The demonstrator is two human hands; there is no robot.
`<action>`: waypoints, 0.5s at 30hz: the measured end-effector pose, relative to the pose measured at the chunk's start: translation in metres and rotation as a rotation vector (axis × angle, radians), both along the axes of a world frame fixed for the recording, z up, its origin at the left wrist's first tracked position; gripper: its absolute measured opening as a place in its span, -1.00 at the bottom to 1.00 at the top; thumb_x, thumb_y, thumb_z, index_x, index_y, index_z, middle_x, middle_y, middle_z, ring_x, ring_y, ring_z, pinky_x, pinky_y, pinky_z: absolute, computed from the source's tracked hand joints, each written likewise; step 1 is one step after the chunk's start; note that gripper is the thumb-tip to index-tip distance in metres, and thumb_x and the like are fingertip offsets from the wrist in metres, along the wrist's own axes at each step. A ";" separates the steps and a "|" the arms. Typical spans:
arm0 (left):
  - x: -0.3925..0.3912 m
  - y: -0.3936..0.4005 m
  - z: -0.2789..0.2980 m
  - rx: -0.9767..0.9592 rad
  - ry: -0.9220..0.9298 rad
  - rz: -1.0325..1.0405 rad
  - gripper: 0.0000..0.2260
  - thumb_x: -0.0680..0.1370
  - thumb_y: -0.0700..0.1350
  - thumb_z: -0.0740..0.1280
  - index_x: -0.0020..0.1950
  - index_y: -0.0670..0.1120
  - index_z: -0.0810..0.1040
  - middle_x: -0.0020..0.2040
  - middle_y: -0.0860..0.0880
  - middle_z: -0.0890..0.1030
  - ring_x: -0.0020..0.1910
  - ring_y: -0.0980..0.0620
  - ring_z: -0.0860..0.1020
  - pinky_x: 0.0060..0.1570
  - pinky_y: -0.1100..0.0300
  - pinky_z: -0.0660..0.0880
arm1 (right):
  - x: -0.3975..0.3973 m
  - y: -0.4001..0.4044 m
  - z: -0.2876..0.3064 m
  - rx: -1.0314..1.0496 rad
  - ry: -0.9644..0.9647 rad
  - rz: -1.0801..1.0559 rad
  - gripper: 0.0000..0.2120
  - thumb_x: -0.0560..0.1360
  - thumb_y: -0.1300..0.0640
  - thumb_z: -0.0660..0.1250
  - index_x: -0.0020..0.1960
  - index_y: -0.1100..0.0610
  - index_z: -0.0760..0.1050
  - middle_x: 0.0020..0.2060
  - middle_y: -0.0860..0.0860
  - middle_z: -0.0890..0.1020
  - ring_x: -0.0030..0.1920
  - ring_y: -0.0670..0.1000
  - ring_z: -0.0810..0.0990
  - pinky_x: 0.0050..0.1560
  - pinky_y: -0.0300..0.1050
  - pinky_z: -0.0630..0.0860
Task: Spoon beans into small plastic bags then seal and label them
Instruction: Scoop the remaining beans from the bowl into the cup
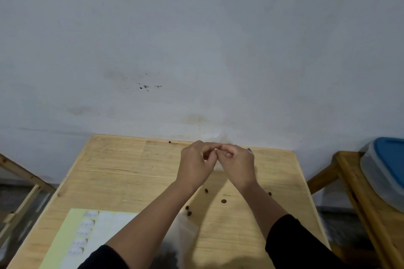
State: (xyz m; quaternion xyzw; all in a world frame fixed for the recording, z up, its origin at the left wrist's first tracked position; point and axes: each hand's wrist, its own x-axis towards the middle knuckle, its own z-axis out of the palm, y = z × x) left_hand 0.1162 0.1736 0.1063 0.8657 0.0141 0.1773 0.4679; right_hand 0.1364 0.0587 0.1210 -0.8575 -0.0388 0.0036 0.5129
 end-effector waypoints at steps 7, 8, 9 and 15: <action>-0.009 0.030 -0.006 0.019 0.004 -0.326 -0.25 0.31 -0.10 0.51 0.43 0.08 0.25 0.36 0.16 0.33 0.35 0.23 0.32 0.29 0.40 0.25 | 0.003 0.000 0.002 -0.023 0.004 0.050 -0.79 0.44 0.33 0.32 0.02 0.18 0.65 -0.34 -0.22 0.53 -0.32 -0.36 0.49 -0.20 -0.54 0.39; -0.008 0.034 -0.008 0.086 0.046 -0.369 -0.11 0.28 -0.03 0.54 0.48 0.09 0.11 0.44 0.18 0.21 0.43 0.25 0.18 0.34 0.43 0.13 | 0.003 0.002 0.003 -0.028 0.018 0.075 -0.77 0.44 0.33 0.31 0.04 0.17 0.64 -0.34 -0.21 0.53 -0.33 -0.34 0.49 -0.19 -0.53 0.39; -0.006 0.037 -0.010 0.139 0.075 -0.399 -0.01 0.25 0.04 0.55 0.50 0.09 -0.01 0.49 0.17 0.10 0.46 0.26 0.06 0.37 0.44 0.04 | 0.002 0.003 0.004 -0.034 0.036 0.109 -0.76 0.45 0.33 0.30 0.05 0.15 0.64 -0.34 -0.20 0.53 -0.33 -0.33 0.48 -0.18 -0.52 0.39; -0.002 0.040 -0.023 0.208 0.035 -0.317 0.01 0.25 -0.01 0.53 0.52 -0.06 -0.03 0.42 0.02 0.16 0.43 0.21 0.12 0.34 0.44 0.09 | -0.002 0.011 0.007 -0.107 0.111 0.272 -0.71 0.49 0.31 0.25 0.13 0.10 0.60 -0.12 0.03 0.61 -0.16 -0.12 0.55 -0.20 -0.48 0.41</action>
